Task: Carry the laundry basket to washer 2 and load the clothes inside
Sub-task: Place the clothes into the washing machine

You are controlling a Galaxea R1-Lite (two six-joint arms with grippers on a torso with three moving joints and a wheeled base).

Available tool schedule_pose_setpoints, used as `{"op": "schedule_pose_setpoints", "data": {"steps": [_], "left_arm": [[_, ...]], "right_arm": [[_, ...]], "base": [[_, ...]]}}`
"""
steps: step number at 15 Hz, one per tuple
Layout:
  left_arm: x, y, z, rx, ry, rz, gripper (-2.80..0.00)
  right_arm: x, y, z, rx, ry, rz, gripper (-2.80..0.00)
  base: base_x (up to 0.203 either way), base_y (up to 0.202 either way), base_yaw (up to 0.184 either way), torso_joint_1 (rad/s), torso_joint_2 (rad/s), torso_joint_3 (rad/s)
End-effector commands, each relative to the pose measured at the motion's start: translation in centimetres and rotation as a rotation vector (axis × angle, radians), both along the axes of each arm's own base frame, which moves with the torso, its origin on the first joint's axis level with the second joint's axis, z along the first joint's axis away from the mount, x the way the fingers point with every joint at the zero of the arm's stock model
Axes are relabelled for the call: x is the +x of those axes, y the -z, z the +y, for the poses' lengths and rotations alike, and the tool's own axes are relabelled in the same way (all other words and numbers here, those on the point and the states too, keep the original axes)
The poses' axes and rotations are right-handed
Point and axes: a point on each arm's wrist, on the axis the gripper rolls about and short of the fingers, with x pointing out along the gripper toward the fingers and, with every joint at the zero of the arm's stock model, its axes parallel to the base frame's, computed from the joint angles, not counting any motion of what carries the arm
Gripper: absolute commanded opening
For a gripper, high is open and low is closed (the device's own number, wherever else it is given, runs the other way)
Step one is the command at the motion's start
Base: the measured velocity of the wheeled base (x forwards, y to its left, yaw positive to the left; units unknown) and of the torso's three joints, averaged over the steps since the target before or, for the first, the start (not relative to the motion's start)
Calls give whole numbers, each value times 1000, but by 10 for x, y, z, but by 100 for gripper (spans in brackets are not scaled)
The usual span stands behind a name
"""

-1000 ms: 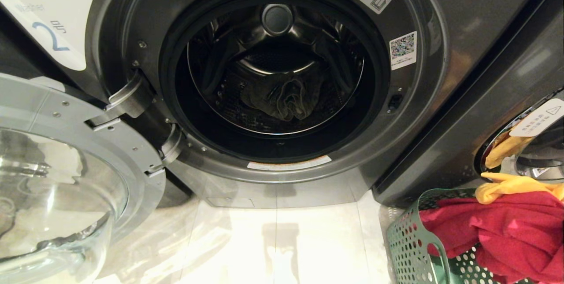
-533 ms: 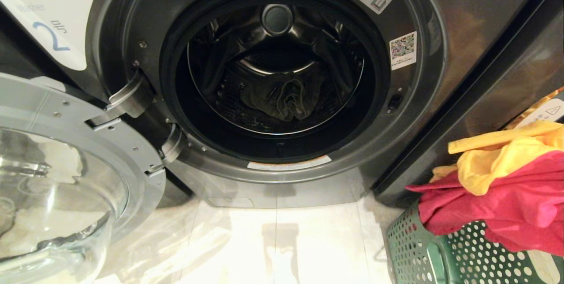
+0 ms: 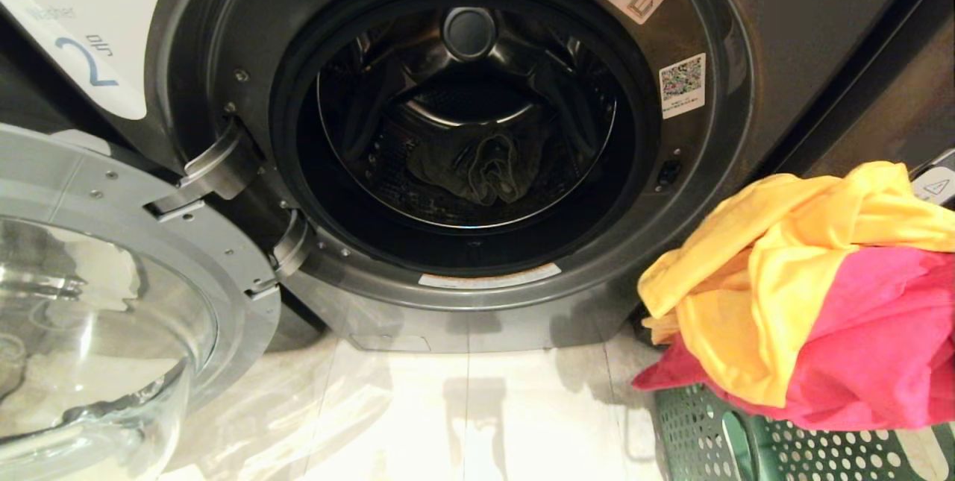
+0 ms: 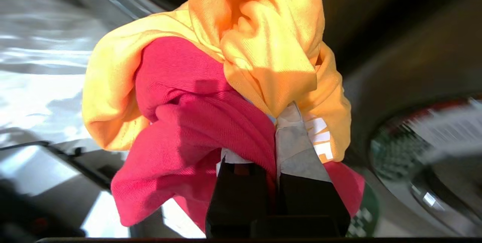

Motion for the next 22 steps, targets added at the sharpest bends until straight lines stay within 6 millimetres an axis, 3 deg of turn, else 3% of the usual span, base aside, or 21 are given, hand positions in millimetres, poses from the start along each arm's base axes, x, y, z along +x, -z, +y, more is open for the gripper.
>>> {"op": "schedule_pose_setpoints", "data": {"steps": [1,7,10,15,17,22], "left_arm": [[3,11,0,-1,-1,41,-280],[3,11,0,-1,-1,41,-280],[3,11,0,0,-1,41,-280],[3,11,0,-1,-1,41,-280],[3,11,0,-1,-1,41,-280],[3,11,0,-1,-1,41,-280]], "right_arm": [[17,-4,28,6,-141,55,-280],[69,0,119,85,-170,-8,-280],[99,16,156,147,-144,-71,-280],[155,59,206,209,-14,-153,-280],[192,70,220,251,63,-212,-280],[284,57,230,346,207,-412,-280]], "base": [[0,0,0,0,0,0],[0,0,0,0,0,0],[0,0,0,0,0,0],[0,0,0,0,0,0],[0,0,0,0,0,0],[0,0,0,0,0,0]]}}
